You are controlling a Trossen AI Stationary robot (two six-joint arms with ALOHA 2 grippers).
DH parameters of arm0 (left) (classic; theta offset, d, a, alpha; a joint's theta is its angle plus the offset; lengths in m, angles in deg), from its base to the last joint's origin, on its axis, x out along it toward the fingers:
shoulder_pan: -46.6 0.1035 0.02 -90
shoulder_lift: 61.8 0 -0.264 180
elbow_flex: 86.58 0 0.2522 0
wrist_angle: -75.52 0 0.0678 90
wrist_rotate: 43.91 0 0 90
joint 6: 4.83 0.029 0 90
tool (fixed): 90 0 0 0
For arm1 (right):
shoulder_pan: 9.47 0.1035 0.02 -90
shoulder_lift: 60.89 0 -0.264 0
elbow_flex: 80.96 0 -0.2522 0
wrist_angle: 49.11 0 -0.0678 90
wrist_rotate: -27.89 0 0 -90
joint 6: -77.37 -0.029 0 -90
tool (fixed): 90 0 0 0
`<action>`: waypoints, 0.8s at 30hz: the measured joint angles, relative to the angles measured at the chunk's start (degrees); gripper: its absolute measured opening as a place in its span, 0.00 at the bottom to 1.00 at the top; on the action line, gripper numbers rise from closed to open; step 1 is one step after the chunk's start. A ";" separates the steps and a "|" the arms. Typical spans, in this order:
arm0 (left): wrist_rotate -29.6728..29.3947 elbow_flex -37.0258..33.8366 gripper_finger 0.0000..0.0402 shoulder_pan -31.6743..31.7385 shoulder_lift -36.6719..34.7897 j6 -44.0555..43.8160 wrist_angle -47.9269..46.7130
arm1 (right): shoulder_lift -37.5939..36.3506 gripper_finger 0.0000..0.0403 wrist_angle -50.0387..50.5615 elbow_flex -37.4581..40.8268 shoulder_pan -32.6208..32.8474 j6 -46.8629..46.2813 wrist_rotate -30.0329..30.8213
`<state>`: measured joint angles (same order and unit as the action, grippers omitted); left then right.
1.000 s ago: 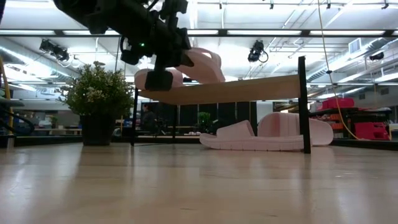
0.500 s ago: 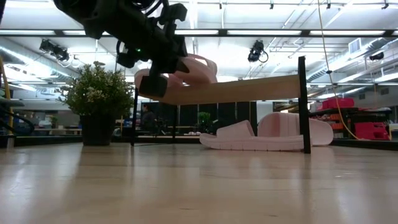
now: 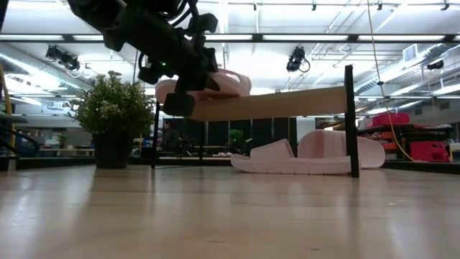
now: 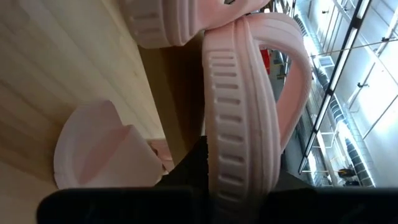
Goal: Pick and place slides into the shelf
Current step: Put the pink slide on the shelf
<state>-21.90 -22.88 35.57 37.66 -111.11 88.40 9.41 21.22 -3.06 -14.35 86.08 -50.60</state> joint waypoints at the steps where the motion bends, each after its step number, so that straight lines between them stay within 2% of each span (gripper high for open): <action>1: 0.23 0.00 0.10 0.00 0.00 0.02 -0.03 | 0.00 0.02 0.00 0.00 0.00 0.00 0.00; 8: 0.66 0.00 0.11 -0.04 -0.09 -2.47 -2.95 | 0.00 0.02 0.00 0.00 0.00 0.02 -0.02; 15: 0.75 0.00 0.19 -0.07 -0.09 -2.39 -3.41 | 0.00 0.02 0.00 0.00 0.00 0.04 -0.02; 24: 0.69 0.00 0.22 -0.07 -0.09 -1.46 -3.71 | 0.00 0.02 0.02 0.00 0.00 0.04 -0.04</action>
<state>-21.21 -22.88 35.51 37.57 -112.57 84.69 9.41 21.25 -3.06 -14.35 86.12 -50.64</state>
